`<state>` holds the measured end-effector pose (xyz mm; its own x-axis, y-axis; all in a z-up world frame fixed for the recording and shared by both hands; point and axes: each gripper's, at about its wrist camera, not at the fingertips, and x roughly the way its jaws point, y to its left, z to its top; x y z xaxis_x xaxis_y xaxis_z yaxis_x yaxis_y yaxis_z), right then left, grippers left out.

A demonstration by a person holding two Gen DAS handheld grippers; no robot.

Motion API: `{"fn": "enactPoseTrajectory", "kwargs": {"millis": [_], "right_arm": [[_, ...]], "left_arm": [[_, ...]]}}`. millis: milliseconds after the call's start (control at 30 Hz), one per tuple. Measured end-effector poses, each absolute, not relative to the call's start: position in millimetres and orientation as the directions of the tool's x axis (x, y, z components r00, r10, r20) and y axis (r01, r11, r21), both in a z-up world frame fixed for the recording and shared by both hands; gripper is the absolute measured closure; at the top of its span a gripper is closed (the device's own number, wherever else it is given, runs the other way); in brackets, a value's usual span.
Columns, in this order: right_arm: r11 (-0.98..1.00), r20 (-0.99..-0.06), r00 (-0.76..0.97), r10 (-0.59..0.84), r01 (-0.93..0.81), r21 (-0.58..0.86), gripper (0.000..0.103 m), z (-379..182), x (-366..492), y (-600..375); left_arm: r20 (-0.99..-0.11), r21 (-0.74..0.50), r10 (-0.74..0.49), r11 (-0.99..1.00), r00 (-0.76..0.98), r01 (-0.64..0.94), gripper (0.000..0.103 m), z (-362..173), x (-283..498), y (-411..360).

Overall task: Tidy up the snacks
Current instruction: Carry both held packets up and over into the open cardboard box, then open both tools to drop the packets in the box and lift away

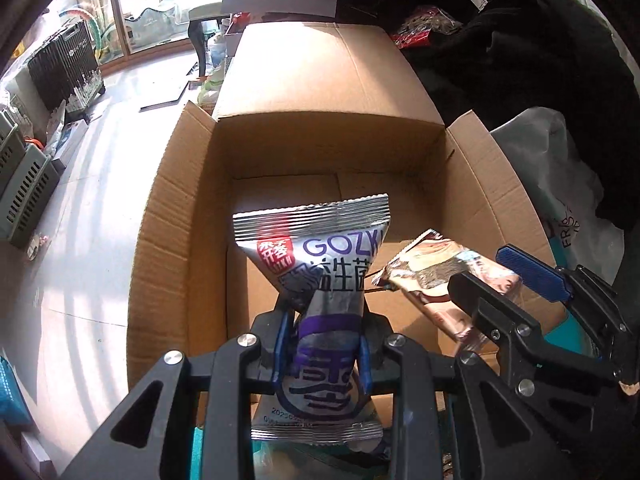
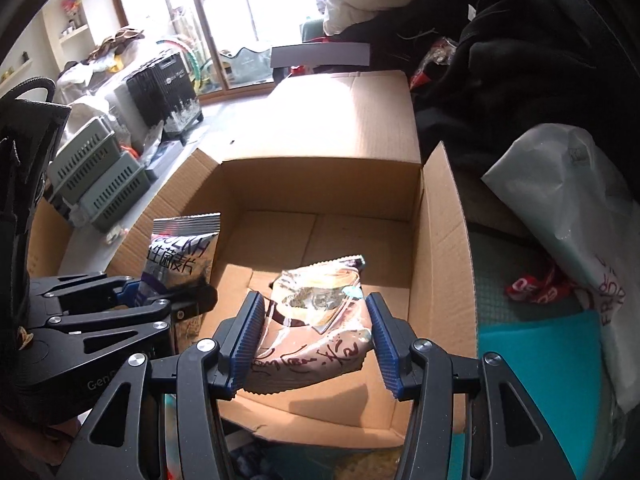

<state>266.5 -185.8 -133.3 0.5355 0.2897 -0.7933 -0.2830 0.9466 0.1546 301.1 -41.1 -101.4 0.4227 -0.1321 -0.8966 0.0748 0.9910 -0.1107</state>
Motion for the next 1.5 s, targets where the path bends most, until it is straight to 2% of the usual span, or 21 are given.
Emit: {"fn": "enactPoseTrajectory", "kwargs": {"millis": [200,300,533,567,633,667,700,1067,1500], "right_arm": [[0.960,-0.820,0.521,0.235,-0.256,0.113,0.052,-140,270,-184],[0.963,-0.831,0.508,0.227,-0.242,0.115,0.044,-141,265,-188],[0.968,-0.825,0.521,0.218,-0.225,0.114,0.038,-125,250,-199],[0.968,-0.822,0.526,0.217,-0.224,0.112,0.036,-121,248,-200],[0.969,-0.817,0.537,0.211,-0.224,0.103,0.035,-113,244,-202],[0.970,-0.814,0.542,0.208,-0.224,0.099,0.035,-109,242,-203],[0.970,-0.811,0.547,0.206,-0.224,0.096,0.035,-104,240,-204],[0.971,-0.754,0.625,0.202,-0.226,0.073,0.033,-46,221,-214],[0.968,-0.655,0.722,0.222,-0.244,0.059,0.029,31,165,-210]], "left_arm": [[-0.905,-0.065,-0.098,0.993,0.413,0.094,0.075,-106,298,-44],[-0.908,-0.017,-0.046,0.997,0.416,0.075,0.074,-102,296,-44],[-0.917,0.015,-0.003,0.999,0.399,0.041,0.072,-89,296,-48],[-0.916,0.014,-0.003,0.999,0.402,0.041,0.068,-86,294,-48],[-0.911,0.008,-0.013,0.999,0.411,0.049,0.053,-79,293,-51],[-0.908,0.008,-0.014,0.999,0.419,0.051,0.037,-76,292,-53],[-0.901,0.019,-0.002,0.999,0.433,0.044,0.029,-72,292,-55],[-0.850,-0.013,-0.033,0.999,0.525,0.043,0.029,-14,272,-54],[-0.769,-0.042,-0.047,0.999,0.638,0.023,0.029,68,208,-34]]}}
